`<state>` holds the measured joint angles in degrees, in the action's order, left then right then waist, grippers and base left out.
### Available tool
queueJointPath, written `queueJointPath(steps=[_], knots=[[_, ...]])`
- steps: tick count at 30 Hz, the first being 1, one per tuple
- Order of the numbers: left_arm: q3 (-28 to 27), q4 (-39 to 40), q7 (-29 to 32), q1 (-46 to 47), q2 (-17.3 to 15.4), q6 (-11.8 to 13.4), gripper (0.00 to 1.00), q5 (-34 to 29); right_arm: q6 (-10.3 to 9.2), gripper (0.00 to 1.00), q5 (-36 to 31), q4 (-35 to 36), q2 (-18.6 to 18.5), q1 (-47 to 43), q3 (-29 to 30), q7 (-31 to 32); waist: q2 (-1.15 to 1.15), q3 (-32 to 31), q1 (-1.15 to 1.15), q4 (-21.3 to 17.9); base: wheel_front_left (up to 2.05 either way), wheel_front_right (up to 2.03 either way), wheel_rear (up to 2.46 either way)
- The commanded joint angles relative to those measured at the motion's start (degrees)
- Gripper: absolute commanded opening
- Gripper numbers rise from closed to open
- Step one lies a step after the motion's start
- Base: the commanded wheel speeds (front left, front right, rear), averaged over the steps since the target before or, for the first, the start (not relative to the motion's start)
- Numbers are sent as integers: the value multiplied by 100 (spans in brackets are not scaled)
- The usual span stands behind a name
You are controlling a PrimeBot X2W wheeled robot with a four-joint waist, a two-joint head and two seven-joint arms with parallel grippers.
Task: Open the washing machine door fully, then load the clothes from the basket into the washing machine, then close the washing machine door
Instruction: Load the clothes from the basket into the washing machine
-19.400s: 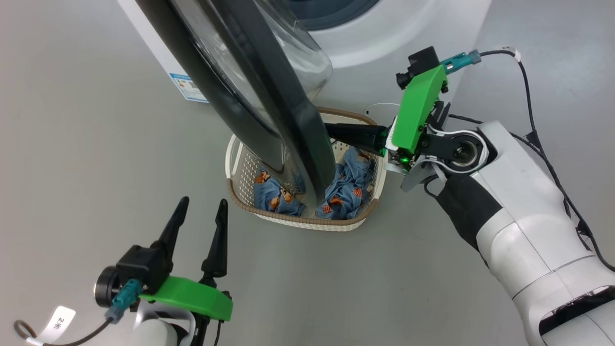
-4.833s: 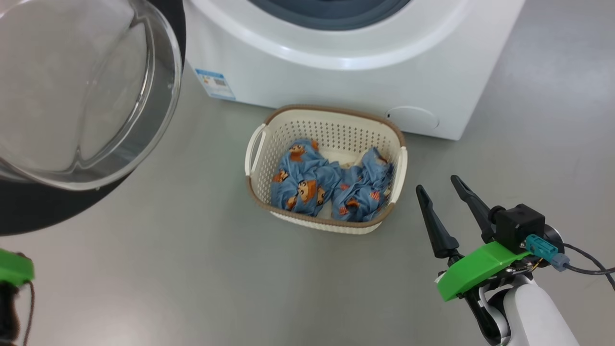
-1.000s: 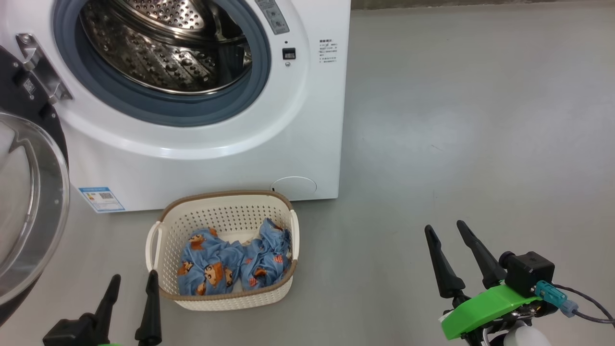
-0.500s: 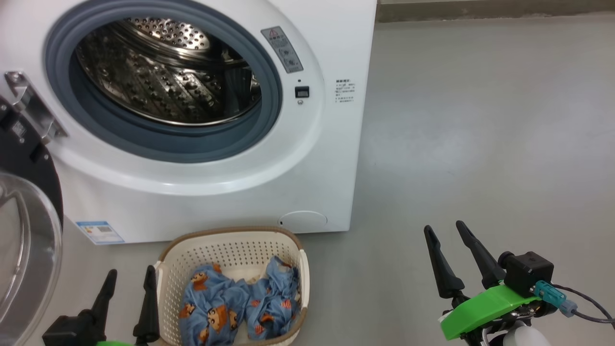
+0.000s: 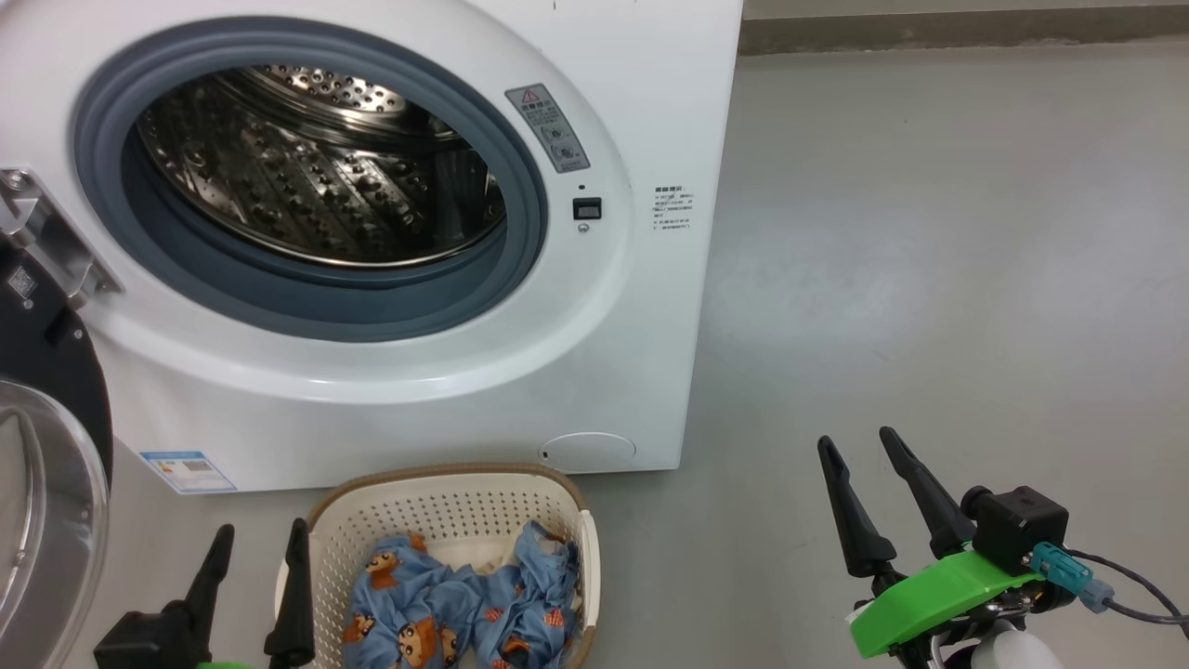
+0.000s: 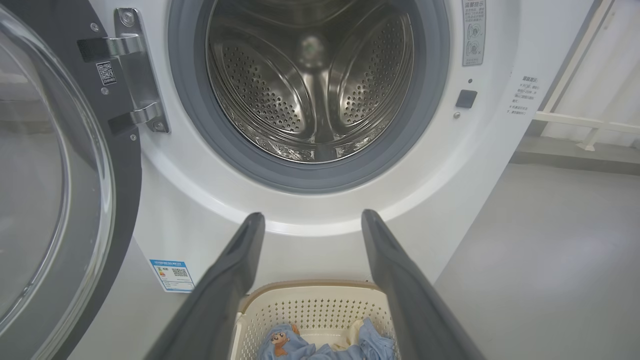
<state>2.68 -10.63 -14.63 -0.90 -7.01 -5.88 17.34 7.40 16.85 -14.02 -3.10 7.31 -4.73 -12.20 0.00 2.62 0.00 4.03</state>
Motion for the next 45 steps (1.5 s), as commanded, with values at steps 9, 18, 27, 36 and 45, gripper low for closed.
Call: queueJointPath(steps=[9,18,27,36,45], knots=[[-201,33,-37,245,-76,-44,100,-132,9,100,7,133,23,157,-119,-36,0,30,0,-2,0,0,0],[-190,-12,-37,264,-59,-68,100,-168,9,100,10,123,23,159,-113,-45,0,38,0,18,0,0,0],[-197,-37,-37,268,-42,-81,100,-214,9,100,2,124,23,158,-113,-41,0,37,0,31,0,0,0],[-202,-41,-37,264,-18,-91,100,-230,9,100,-3,136,23,164,-115,-33,0,76,0,32,0,0,0],[-150,-139,-37,348,-24,-112,100,-193,9,100,-79,196,23,190,-72,-23,0,362,0,-49,0,0,0]])
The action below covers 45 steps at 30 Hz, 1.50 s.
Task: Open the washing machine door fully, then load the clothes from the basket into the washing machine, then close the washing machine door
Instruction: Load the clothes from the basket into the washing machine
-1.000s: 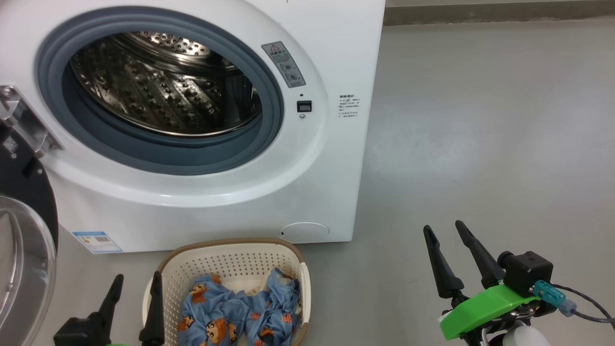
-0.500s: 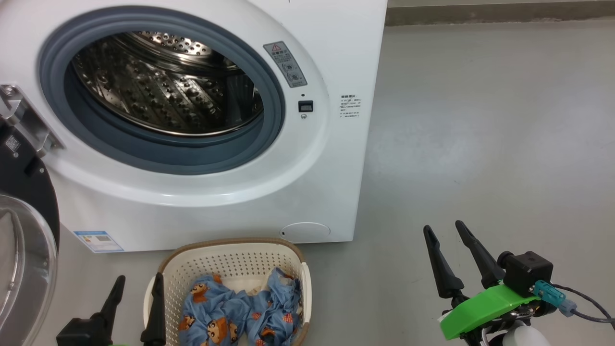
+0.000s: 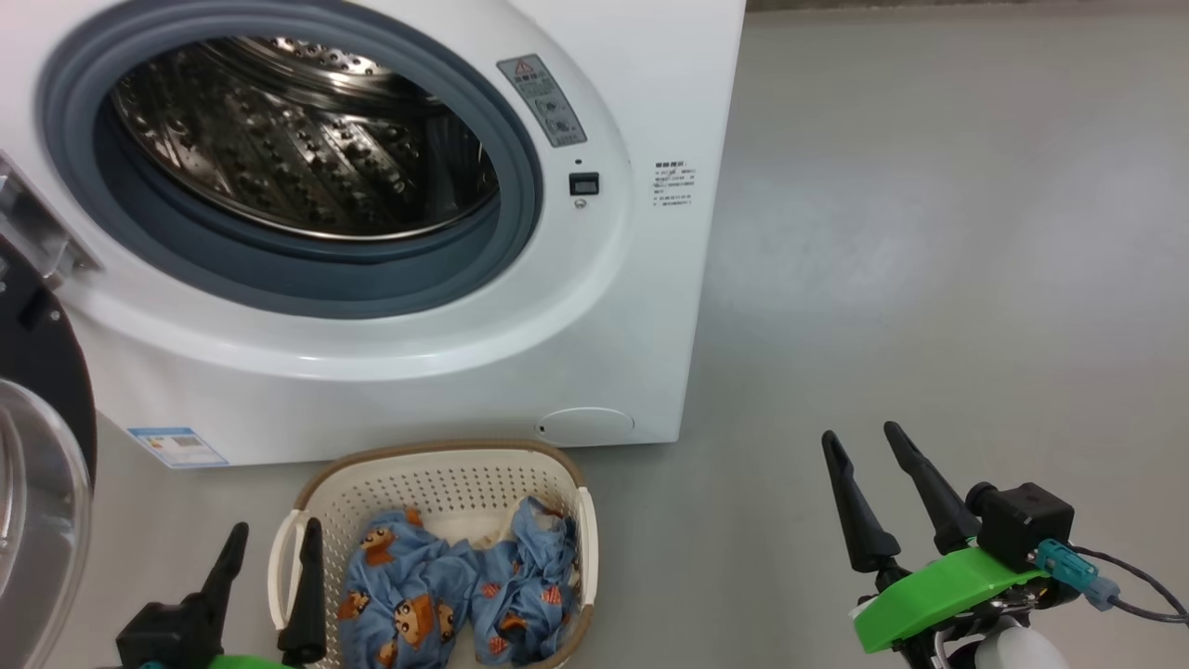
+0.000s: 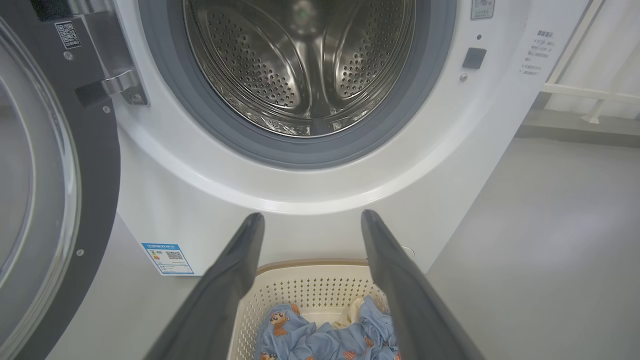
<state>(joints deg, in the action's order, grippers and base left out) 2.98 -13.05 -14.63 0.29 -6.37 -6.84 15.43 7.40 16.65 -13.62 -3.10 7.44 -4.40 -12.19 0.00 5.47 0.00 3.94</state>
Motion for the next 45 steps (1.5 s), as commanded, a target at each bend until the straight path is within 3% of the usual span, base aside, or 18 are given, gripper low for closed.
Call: queueJointPath(steps=[1,12,17,28,40,45], knots=[[-163,73,-37,251,-97,-19,100,-2,9,100,-72,166,23,185,-89,-18,0,134,0,-61,0,0,0],[122,-356,-37,826,-224,-52,100,142,9,100,-291,494,23,263,155,4,0,1146,0,-412,0,0,0],[392,-795,-29,1298,-455,-61,100,270,9,100,-350,662,23,336,199,-19,0,1721,0,-650,0,0,0],[1860,-1862,221,2513,-1254,-64,100,1122,9,100,-258,892,23,495,253,-181,0,2854,0,-1162,0,0,0],[3601,-3043,784,3535,-1716,-64,100,2490,9,100,-120,998,23,634,117,-275,0,3653,0,-1599,0,0,0],[3968,-3285,792,3825,-1782,-64,100,2957,9,100,-76,1109,23,669,90,-278,0,3843,0,-1709,0,0,0]])
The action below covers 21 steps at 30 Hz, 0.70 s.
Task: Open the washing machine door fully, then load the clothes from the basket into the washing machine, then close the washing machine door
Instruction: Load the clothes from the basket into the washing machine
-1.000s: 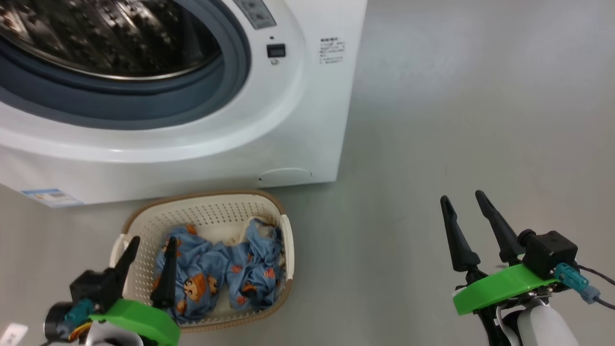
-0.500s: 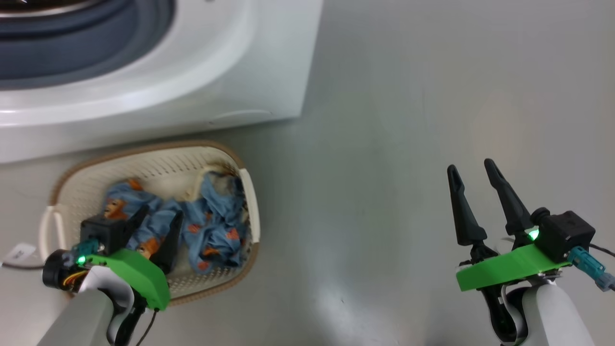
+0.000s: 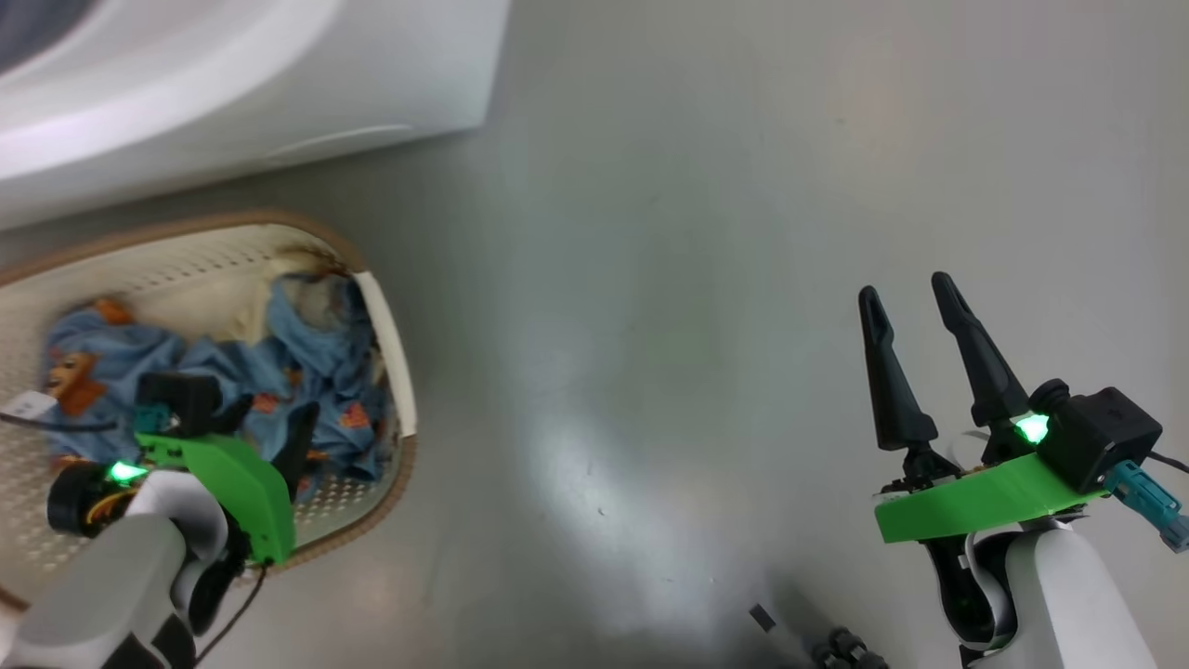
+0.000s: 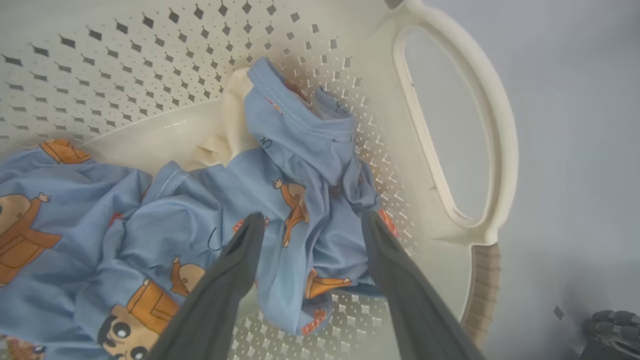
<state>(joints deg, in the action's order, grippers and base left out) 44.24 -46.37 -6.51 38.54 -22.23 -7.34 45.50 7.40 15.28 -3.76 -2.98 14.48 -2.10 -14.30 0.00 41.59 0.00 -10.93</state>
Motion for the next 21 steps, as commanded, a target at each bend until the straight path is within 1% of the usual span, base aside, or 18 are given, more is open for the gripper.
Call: queueJointPath(steps=[1,5,9,14,17,21], knots=[[-84,-7,-18,55,-222,-14,100,81,9,100,78,149,11,-25,-154,-68,0,268,0,-259,0,0,0],[301,-275,5,289,-408,-14,100,336,9,100,156,227,11,29,-267,-69,0,395,0,-424,0,0,0],[577,-503,96,484,-467,-14,100,654,9,100,210,286,11,-10,-293,-69,0,429,0,-521,0,0,0],[838,-703,410,657,-452,-14,100,1123,9,100,261,370,11,-148,-250,-69,0,462,0,-624,0,0,0],[1044,-858,584,782,-457,-14,100,1243,9,100,280,437,11,-239,-226,-69,0,493,0,-667,0,0,0],[1217,-1042,817,967,-379,-14,100,1457,9,100,298,545,11,-356,-171,-69,0,572,0,-695,0,0,0]])
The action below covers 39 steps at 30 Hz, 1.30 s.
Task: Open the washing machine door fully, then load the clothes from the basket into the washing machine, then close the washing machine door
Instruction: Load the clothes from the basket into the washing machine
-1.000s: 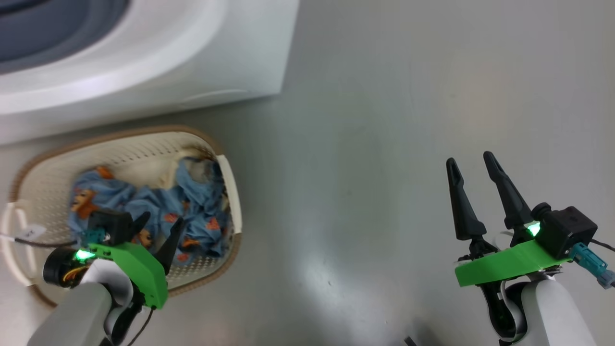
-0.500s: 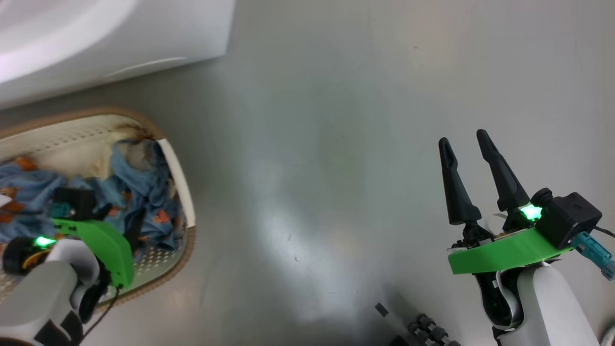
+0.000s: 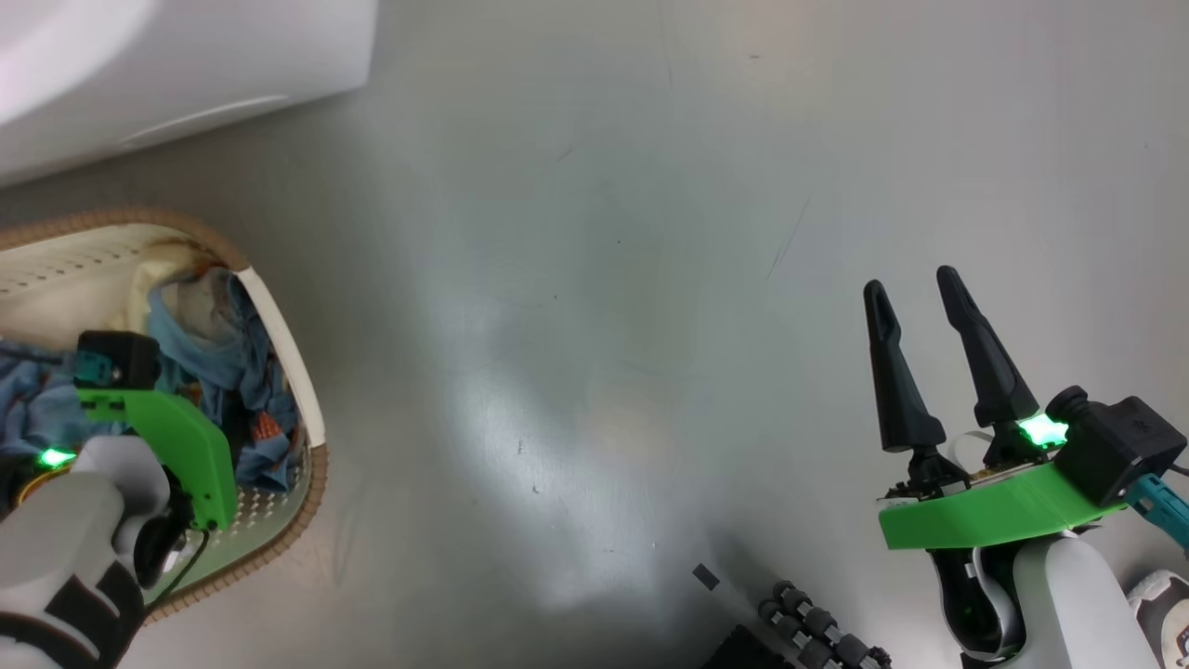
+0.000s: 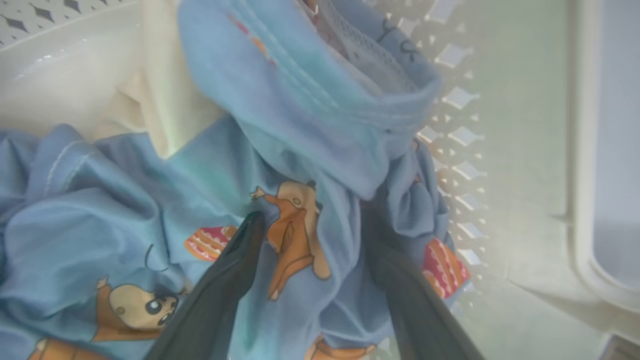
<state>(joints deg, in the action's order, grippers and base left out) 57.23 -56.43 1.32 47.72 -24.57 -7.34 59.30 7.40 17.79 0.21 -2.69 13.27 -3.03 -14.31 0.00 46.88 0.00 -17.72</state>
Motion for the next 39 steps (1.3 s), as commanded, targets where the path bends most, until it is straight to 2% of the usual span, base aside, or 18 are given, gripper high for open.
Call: queueJointPath(steps=[1,11,12,13,20,28,34,39], knots=[[-60,-94,89,95,-118,-14,100,138,9,100,48,171,-19,-260,-63,-68,0,58,0,-16,0,0,0],[130,-925,326,486,294,-14,100,426,9,100,37,381,-19,-429,42,-69,0,212,0,47,0,0,0],[153,-970,310,490,324,-14,64,431,9,100,35,389,-19,-433,48,-69,0,217,0,56,0,0,0],[167,-978,291,485,353,-14,0,453,9,100,32,390,-19,-432,50,-69,0,219,0,63,0,0,0],[223,-899,129,431,341,-14,0,624,9,100,22,360,-19,-360,28,-69,0,202,0,98,0,0,0],[350,-644,-200,314,138,-14,0,822,9,100,17,241,-19,-42,-138,-69,0,59,0,150,0,0,0],[409,-417,-564,144,-44,-14,0,1022,9,100,34,74,-19,263,-279,-69,0,-183,0,172,0,0,0],[429,-215,-907,-54,14,-14,0,1227,9,100,-35,-141,-19,444,-283,-69,0,-599,0,382,0,0,0]])
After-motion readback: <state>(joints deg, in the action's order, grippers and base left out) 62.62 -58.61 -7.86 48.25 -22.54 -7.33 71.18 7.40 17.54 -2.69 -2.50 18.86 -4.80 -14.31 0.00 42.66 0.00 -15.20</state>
